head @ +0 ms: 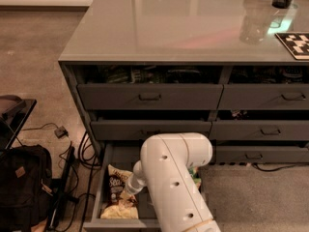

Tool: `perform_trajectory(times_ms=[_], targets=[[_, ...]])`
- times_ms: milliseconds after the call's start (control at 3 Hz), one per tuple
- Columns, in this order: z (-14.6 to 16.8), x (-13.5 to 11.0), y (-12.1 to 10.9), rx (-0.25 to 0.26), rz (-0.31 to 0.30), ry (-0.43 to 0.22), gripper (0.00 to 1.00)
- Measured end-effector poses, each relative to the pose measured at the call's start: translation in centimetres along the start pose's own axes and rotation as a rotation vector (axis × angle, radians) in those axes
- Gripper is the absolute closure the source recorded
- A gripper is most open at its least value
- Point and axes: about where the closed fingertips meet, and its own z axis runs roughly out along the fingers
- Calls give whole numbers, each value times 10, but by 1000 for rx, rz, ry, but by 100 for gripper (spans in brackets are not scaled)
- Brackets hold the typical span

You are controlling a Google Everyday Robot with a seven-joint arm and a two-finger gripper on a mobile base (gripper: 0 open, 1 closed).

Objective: Pick brown chip bag from bottom drawer and place on counter

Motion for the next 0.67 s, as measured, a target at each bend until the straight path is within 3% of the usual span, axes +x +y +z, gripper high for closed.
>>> perform_trajectory(times_ms=[333,667], targets=[[-44,-24,5,46,-124,-82,100],[-98,-35,56,40,-304,-202,100]])
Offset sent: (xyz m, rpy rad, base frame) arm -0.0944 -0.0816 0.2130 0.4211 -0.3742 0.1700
